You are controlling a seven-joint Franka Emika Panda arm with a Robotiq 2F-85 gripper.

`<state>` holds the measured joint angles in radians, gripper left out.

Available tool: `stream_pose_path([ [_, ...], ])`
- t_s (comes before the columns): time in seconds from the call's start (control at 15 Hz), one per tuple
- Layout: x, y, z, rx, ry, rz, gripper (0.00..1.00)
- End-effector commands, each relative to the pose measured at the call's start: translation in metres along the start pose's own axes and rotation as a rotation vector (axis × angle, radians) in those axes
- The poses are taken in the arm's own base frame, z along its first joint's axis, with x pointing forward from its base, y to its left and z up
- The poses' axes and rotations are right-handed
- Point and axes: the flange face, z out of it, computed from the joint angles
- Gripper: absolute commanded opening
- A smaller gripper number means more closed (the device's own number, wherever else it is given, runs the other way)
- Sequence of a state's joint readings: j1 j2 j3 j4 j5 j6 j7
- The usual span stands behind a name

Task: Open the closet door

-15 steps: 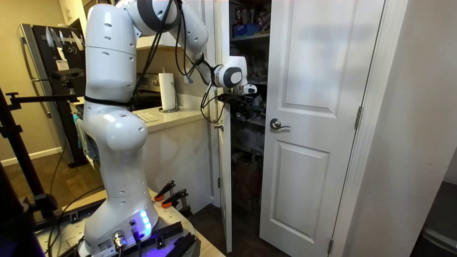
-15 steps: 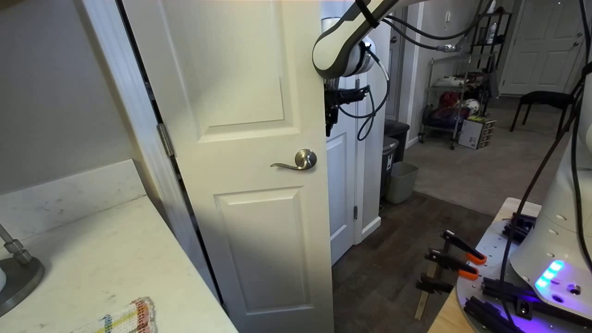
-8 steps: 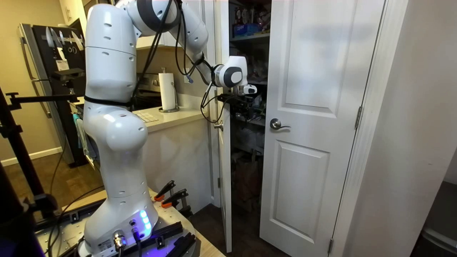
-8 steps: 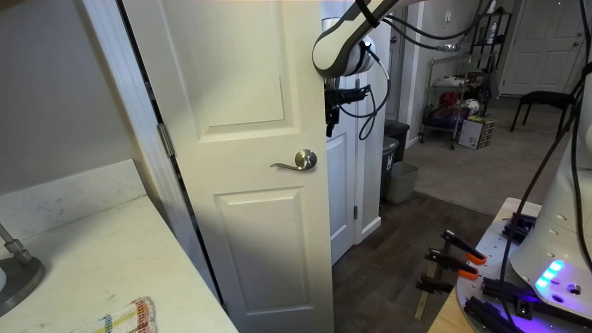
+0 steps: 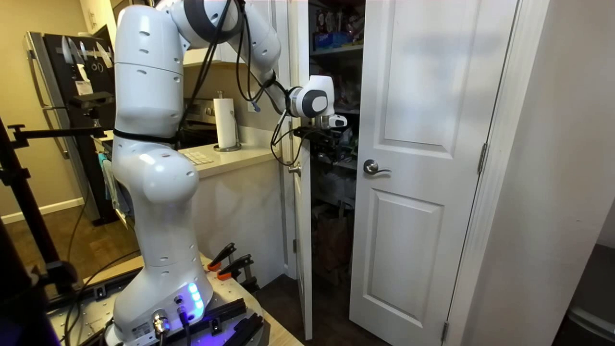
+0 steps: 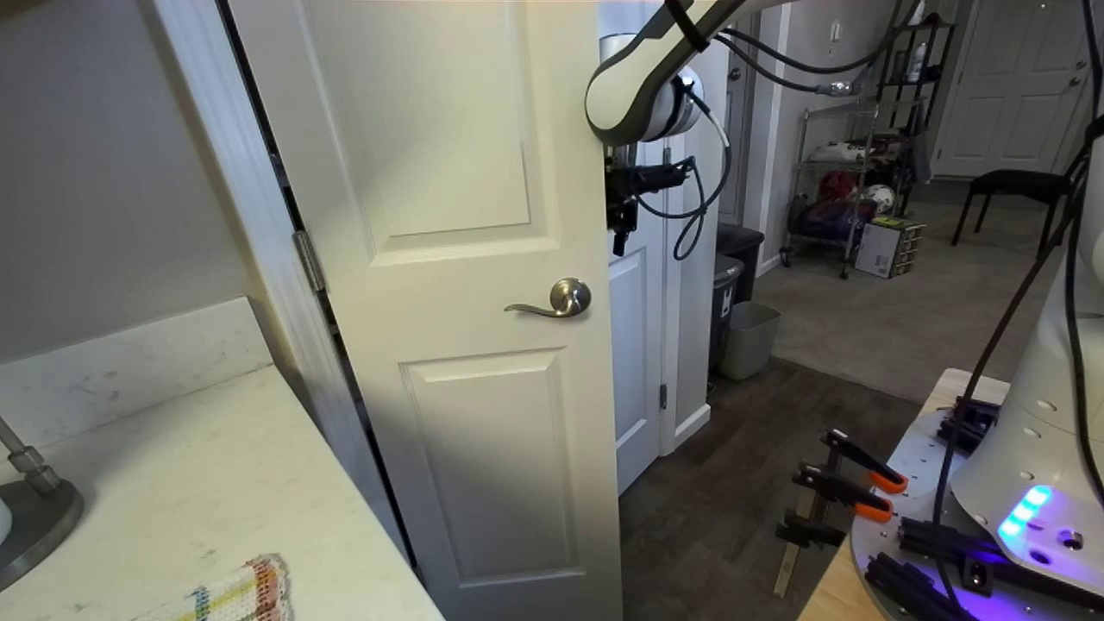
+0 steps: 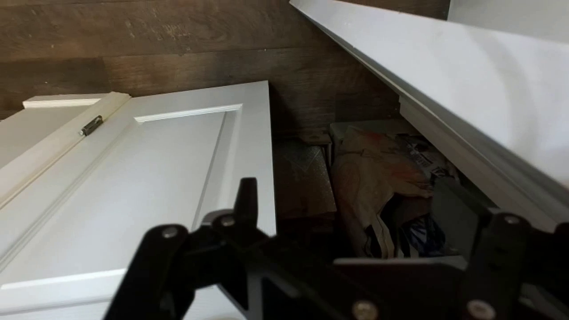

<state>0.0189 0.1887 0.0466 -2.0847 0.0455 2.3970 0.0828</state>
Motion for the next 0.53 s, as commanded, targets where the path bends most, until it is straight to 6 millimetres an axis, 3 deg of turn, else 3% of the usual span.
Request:
stream_pose_path([
  [0.0, -0.0137, 0.0144, -0.0062, -0.031, -0.039, 0.003, 1.00],
  [0.47, -0.0231, 0.0228, -0.0046, -0.025, -0.058, 0.009, 1.00],
])
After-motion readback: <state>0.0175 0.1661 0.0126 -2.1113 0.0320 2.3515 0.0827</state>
